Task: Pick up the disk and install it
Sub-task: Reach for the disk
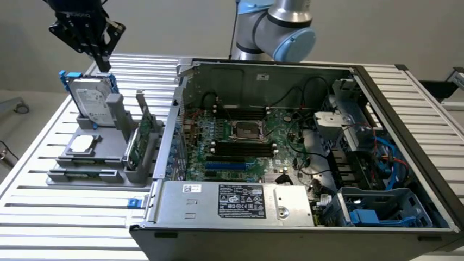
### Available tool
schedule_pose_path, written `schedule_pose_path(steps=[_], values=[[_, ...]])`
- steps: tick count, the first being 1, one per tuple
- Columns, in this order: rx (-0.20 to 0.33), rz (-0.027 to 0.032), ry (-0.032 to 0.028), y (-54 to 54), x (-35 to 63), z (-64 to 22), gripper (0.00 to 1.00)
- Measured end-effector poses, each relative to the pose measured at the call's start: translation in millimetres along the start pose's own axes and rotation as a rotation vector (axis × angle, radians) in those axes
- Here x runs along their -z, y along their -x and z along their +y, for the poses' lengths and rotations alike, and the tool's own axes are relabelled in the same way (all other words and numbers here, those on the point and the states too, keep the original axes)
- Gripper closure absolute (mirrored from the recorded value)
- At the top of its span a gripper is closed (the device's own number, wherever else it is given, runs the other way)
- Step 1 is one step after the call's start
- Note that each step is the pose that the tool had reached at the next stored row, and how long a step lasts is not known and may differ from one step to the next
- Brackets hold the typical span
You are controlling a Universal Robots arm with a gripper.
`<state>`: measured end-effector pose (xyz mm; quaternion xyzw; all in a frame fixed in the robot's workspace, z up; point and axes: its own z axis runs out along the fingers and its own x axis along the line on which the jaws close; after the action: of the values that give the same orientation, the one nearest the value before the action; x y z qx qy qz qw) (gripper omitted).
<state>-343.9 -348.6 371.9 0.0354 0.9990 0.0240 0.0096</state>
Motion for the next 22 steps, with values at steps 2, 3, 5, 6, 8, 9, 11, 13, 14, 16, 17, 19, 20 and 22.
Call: schedule_pose_path(steps=[2, 3, 5, 6, 8, 9, 11, 13, 14, 16, 17, 19, 20, 22], values=[[0.0, 0.0001, 0.0, -8.0, -0.2, 2.9, 0.89], [0.0, 0.0002, 0.0, -11.9, -0.3, 4.4, 0.89], [0.0, 0.0005, -0.0001, -19.7, -0.4, 7.6, 0.89], [0.0, 0.0007, -0.0001, -23.4, -0.5, 9.2, 0.89], [0.0, 0.0012, -0.0001, -30.5, -0.5, 12.4, 0.89], [0.0, 0.0014, -0.0001, -34.0, -0.6, 14.1, 0.89], [0.0, 0.0021, -0.0002, -40.4, -0.7, 17.8, 0.89], [0.0, 0.003, -0.0003, -47.1, -0.8, 21.6, 0.89], [0.0, 0.0035, -0.0003, -50.1, -0.9, 23.5, 0.89], [0.0, 0.0047, -0.0004, -56.0, -0.9, 27.3, 0.89], [0.0, 0.0054, -0.0004, -58.9, -1.0, 29.2, 0.89], [0.0, 0.007, -0.0005, -64.7, -1.1, 33.0, 0.89], [0.0, 0.008, -0.0006, -67.6, -1.1, 34.9, 0.89], [0.0, 0.0097, -0.0007, -73.0, -1.2, 38.5, 0.89]])
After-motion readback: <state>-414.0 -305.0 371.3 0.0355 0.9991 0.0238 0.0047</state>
